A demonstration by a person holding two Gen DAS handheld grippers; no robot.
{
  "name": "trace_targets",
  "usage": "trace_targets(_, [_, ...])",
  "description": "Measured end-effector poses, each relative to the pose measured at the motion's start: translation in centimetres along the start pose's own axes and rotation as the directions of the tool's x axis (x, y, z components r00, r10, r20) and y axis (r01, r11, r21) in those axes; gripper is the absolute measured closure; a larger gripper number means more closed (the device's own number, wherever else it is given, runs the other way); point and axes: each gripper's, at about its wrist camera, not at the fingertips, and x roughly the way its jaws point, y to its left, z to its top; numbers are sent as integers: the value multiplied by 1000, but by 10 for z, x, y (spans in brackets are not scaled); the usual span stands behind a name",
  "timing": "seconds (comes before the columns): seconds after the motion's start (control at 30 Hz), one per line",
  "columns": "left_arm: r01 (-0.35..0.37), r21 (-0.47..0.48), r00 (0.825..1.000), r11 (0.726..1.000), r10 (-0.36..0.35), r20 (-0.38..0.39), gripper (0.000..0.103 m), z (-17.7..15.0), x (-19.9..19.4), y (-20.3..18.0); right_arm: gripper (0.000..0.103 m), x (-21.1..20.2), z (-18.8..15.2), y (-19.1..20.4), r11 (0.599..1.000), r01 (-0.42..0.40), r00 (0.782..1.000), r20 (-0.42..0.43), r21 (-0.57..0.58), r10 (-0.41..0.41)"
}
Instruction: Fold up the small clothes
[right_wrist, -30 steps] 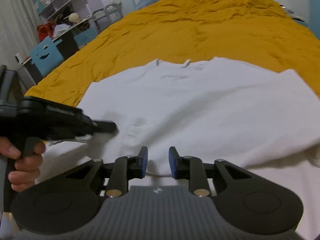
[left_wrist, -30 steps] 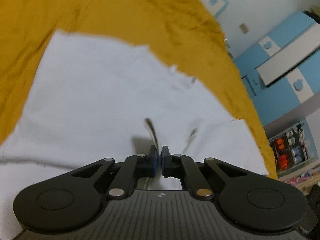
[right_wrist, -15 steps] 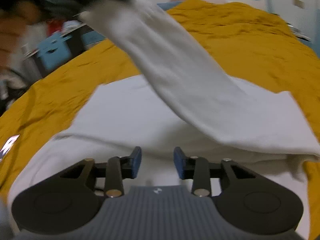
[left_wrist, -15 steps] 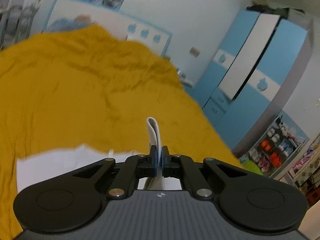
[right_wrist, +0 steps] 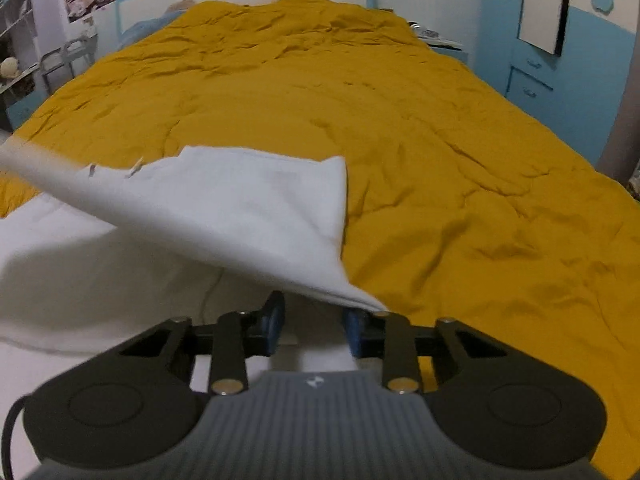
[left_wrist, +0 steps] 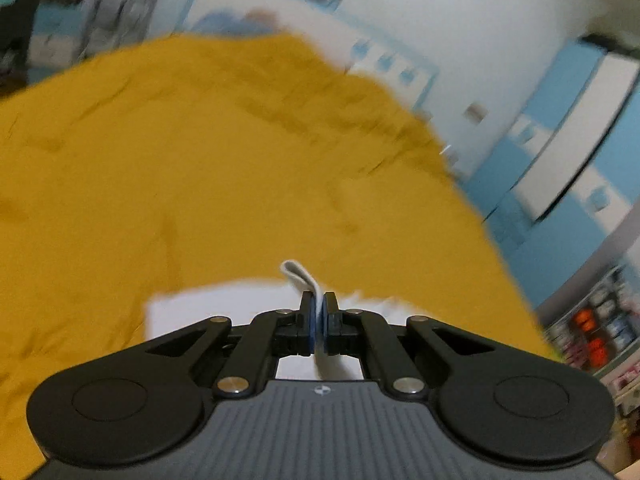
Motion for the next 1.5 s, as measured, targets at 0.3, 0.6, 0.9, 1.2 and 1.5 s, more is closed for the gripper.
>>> trace_targets(0.3, [-137,-44,965,990,123,-231,100,-58,59,76,79,-3,-12,6,998,-33,997,-74,-62,29])
trace_targets(0.6, [-73,-23,992,997,70,-102,100,-44,23,61,80,-19,-18,2,997,-40,994,-104,-65,33])
trace_targets(0.9, [-195,89,954,977,210,-212,100,-64,59,65,80,-25,-26,-4,998,-37,989,-143,-52,30])
trace_targets(1.2, [-181,31,967,983,184,-176,89,-62,45,71,79,-67,-7,-2,994,-107,988,-115,-37,103])
trace_targets(1.5, [-174,-3,974,985,171,-148,89,-64,45,75,61,-8,36,-12,989,-83,994,-54,125,91])
